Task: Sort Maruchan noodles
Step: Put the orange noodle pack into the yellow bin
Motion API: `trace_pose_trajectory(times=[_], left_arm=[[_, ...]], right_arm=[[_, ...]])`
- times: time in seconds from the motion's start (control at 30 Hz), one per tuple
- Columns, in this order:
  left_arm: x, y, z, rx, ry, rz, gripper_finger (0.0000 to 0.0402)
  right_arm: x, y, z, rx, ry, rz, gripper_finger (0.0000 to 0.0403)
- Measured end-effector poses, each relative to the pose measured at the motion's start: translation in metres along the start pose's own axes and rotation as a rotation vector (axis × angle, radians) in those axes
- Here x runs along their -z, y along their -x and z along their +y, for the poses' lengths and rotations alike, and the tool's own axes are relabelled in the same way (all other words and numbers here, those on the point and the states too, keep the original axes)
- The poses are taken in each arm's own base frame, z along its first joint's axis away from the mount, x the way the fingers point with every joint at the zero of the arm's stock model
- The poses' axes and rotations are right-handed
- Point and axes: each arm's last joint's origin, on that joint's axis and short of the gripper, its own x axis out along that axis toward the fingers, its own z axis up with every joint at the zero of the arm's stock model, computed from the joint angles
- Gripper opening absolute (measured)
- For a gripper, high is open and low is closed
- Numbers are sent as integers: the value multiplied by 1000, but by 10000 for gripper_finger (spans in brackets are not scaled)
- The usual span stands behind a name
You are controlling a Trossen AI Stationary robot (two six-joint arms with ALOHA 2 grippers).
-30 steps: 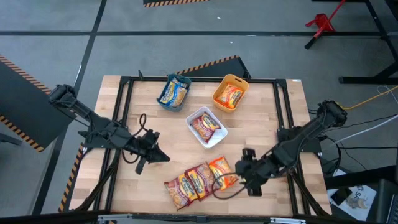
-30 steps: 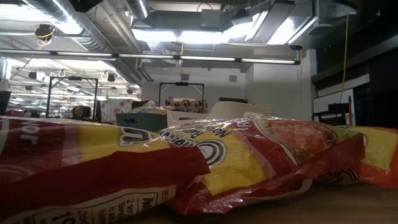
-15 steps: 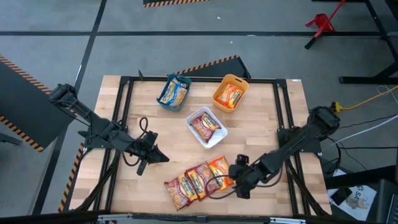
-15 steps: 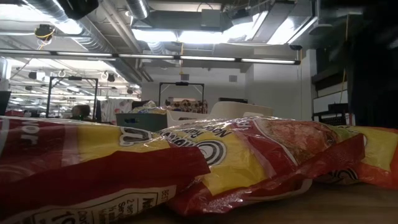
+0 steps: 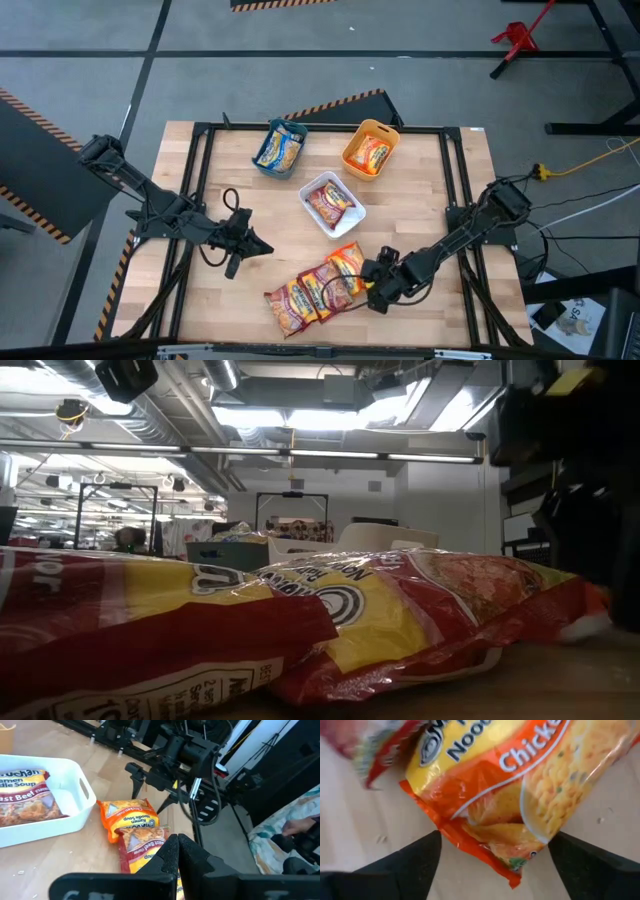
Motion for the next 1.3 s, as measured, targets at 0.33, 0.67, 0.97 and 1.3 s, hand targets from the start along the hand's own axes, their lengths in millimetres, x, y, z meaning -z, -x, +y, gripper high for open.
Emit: trace_pose_trajectory(times=[0.33,0.67,0.97,1.3], left_arm=[[1,0,3,-51,-12,-6,0],[2,0,4,-80,-19,-11,0],[2,0,4,-80,-19,-11,0],[2,0,4,-73,-19,-5,0]], right_arm=[[0,-8,0,-4,-7,19,154],[-6,-4,6,-58,-64,46,6],[-11,49,9,-58,-239,17,2],[-11,126,-23,-56,-404,-156,1]])
